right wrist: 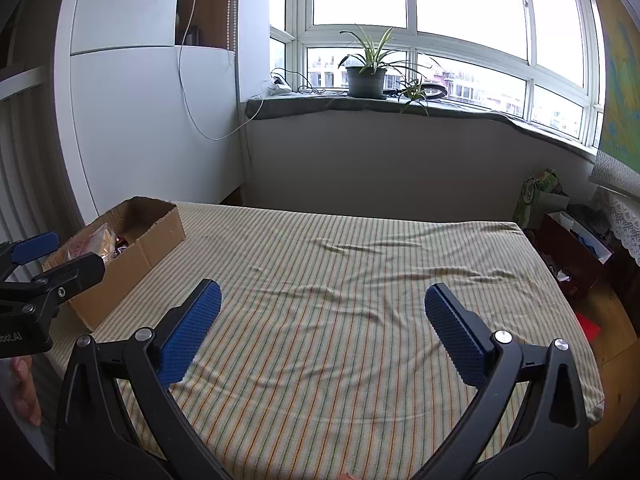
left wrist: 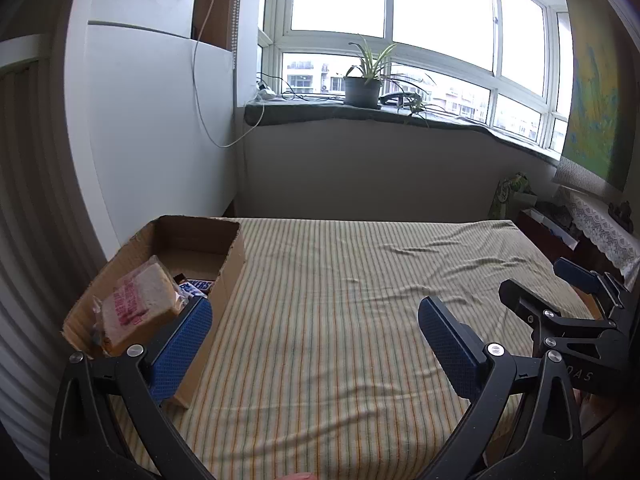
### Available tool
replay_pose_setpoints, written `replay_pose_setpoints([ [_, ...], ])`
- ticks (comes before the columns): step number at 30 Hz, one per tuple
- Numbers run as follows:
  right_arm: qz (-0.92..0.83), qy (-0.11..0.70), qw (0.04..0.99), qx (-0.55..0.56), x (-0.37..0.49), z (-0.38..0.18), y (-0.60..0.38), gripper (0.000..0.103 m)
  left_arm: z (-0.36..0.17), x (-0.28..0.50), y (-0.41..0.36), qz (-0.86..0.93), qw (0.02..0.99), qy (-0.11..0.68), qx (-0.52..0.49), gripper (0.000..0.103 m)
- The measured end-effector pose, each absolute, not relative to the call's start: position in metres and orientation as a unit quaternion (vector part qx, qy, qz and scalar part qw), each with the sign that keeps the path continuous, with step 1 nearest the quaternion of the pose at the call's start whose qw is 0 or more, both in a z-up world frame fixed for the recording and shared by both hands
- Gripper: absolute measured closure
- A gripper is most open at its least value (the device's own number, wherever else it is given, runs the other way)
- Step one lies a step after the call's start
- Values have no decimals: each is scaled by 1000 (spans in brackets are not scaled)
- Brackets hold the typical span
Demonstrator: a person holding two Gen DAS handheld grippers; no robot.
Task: Organize snacks
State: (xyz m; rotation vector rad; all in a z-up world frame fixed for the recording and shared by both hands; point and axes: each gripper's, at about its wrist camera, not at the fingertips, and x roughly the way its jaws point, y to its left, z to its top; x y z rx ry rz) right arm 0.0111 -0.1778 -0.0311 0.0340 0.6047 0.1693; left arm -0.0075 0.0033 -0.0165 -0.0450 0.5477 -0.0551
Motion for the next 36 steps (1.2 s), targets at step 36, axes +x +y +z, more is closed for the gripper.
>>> replay_pose_setpoints([
  [36,84,299,951,15,10,-31,-177,0,-18,-11,0,-24,961,274,-19,0],
])
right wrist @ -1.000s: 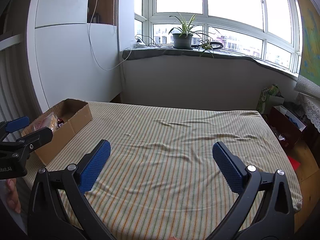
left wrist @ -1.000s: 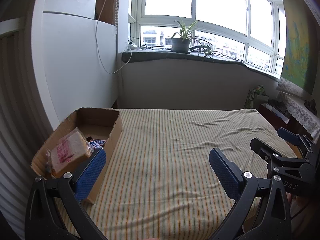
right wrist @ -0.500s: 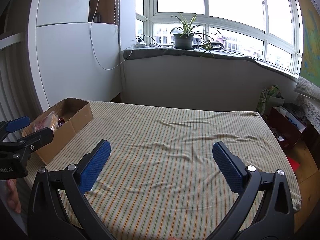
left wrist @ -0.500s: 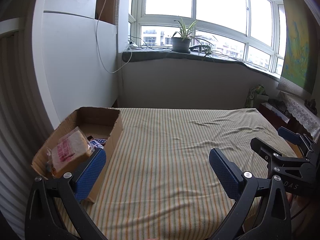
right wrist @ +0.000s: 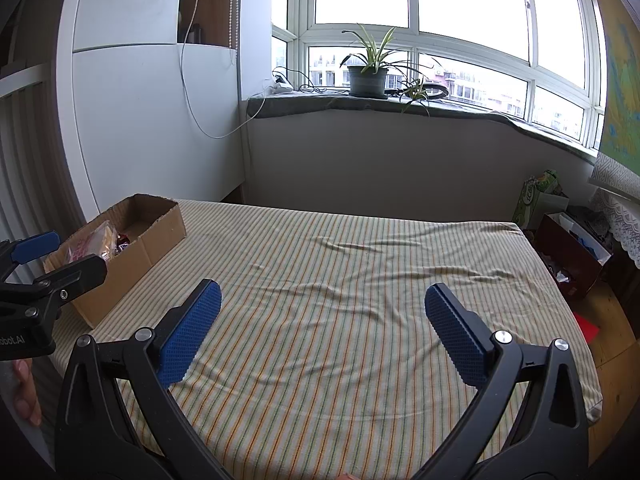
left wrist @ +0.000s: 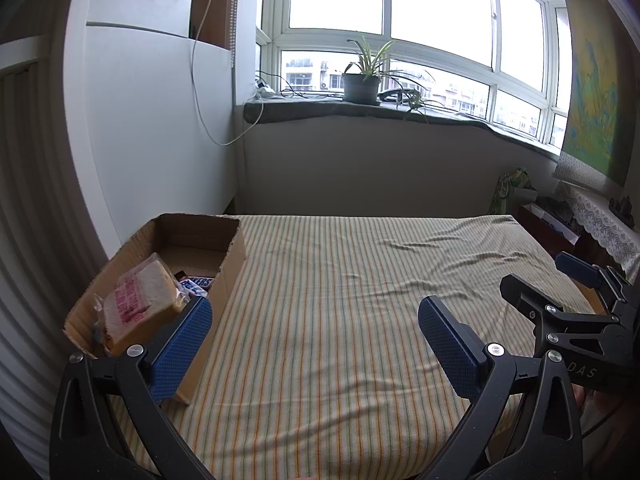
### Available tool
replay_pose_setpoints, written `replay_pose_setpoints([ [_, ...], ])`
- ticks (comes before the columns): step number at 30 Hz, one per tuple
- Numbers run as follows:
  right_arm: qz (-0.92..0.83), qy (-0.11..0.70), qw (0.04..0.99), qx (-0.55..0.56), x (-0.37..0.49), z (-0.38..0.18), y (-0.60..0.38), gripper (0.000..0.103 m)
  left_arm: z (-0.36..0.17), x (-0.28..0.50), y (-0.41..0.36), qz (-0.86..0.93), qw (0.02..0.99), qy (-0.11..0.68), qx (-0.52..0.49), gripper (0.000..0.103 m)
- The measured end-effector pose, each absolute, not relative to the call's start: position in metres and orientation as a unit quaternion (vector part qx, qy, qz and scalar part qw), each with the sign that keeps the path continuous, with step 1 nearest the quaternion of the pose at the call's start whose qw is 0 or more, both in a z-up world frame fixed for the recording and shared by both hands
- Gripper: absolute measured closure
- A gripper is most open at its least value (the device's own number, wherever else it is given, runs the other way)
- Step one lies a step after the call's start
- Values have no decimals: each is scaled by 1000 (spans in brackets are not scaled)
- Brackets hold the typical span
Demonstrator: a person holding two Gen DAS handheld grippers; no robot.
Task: Organize snacks
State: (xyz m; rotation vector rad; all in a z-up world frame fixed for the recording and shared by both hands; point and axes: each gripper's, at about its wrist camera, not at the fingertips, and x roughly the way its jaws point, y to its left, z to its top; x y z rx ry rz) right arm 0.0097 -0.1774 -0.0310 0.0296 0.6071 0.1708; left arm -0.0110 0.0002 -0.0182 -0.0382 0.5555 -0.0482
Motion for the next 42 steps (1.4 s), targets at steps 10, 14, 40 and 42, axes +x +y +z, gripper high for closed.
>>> replay_pose_setpoints([
  [10,85,298,951,14,10,-31,-178,0,-18,-11,0,-23,961,275,-17,0],
  [14,85,299,950,14,9,-31,-178,0,-19,-10,0,-24,961,275,-16,0],
  [40,85,300,950,14,9,-32,-178,0,-21,-9,1,-26,960,278,-14,0],
  [42,85,300,950,14,8,-33,-179,0,-21,-10,1,-27,960,277,-13,0],
])
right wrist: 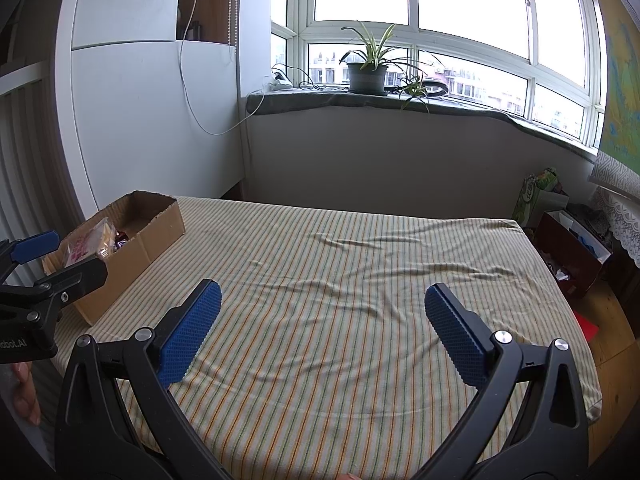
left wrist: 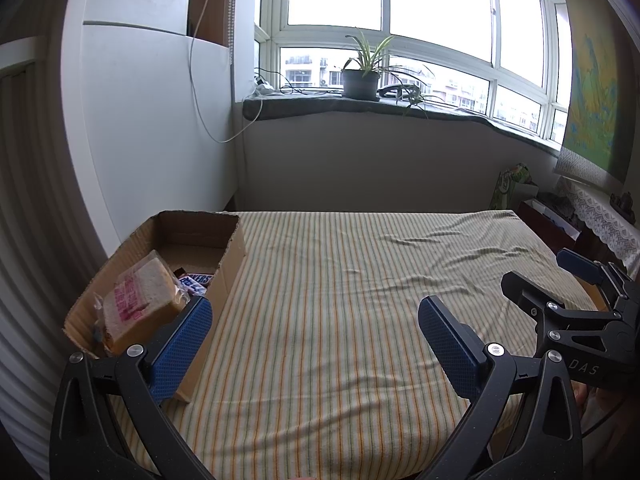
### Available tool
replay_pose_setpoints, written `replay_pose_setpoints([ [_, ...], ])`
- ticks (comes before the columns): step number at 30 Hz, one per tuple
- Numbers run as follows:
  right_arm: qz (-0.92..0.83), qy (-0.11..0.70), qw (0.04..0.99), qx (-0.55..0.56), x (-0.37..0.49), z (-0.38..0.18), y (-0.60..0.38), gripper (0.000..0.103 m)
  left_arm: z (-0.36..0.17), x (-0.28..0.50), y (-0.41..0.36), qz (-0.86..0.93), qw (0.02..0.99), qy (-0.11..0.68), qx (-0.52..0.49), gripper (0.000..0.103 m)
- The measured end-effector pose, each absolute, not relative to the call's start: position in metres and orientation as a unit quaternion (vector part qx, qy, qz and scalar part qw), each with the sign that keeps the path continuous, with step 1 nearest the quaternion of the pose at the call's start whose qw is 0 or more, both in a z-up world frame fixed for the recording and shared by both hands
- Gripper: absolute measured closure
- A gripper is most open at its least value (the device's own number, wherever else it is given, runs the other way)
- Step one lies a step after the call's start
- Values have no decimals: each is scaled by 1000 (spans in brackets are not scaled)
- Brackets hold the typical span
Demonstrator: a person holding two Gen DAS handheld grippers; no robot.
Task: Organize snacks
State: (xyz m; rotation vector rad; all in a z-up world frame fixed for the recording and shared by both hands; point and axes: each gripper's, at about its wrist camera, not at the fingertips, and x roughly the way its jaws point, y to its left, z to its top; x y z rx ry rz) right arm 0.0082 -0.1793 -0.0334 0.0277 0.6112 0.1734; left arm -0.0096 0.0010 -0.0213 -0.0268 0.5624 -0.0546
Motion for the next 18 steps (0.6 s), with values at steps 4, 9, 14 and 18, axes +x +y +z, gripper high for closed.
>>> replay_pose_setpoints([
  [4,85,300,950,13,9,-33,-179,0,-22,-9,1,-28,960,278,-12,0],
  [9,85,301,950,13,8,-33,-179,0,-23,-9,1,-28,960,279,-11,0],
  [14,85,301,950,13,9,-34,-179,0,-23,-10,1,-28,960,279,-11,0],
  [18,86,302,949,13,7,-36,-180,0,-24,-9,1,-29,959,281,-11,0],
])
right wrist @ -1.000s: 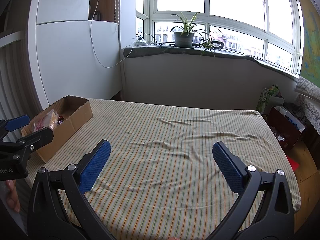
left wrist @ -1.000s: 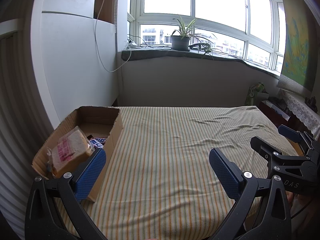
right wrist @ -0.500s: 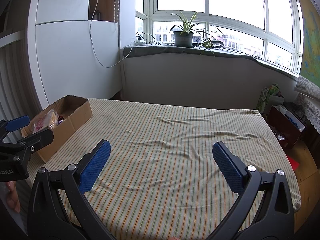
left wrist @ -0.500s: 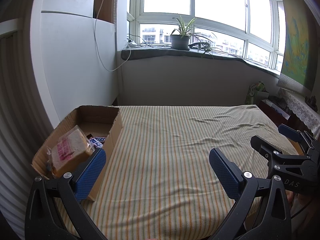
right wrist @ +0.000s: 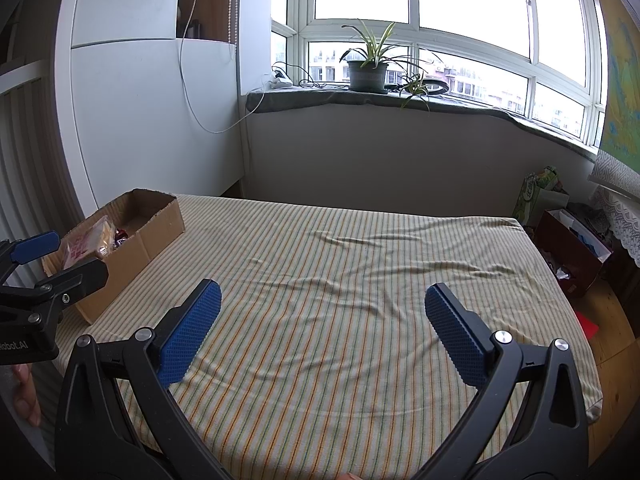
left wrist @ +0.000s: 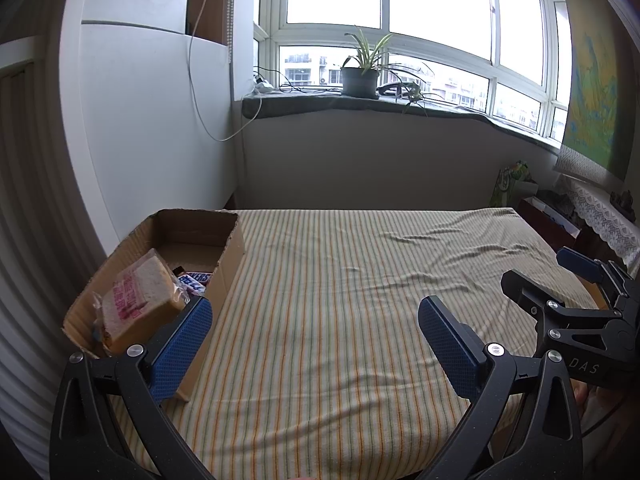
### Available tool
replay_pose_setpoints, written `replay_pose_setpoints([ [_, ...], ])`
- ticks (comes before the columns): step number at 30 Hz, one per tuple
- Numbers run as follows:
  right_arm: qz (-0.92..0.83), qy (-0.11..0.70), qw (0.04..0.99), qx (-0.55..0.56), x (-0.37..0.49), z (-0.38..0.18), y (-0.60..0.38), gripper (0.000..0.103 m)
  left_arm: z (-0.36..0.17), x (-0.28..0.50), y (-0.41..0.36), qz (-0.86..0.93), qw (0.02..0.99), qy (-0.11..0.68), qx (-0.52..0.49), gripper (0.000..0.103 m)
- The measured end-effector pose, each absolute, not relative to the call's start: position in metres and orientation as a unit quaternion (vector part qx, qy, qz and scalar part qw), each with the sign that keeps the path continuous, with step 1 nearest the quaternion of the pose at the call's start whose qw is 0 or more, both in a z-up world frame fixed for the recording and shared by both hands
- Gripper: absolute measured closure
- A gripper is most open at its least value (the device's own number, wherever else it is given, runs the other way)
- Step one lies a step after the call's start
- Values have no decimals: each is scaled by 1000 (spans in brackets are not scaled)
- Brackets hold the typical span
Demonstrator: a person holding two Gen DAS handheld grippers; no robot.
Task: Organize snacks
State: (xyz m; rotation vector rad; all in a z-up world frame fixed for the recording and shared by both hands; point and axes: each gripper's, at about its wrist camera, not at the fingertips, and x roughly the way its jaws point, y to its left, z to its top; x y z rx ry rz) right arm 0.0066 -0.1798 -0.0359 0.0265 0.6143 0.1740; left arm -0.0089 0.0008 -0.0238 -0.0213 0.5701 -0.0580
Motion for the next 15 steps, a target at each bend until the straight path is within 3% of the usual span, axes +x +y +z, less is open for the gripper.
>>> replay_pose_setpoints([
  [15,86,303,949,13,8,-36,-180,0,-26,-12,1,-22,963,267,1,0],
])
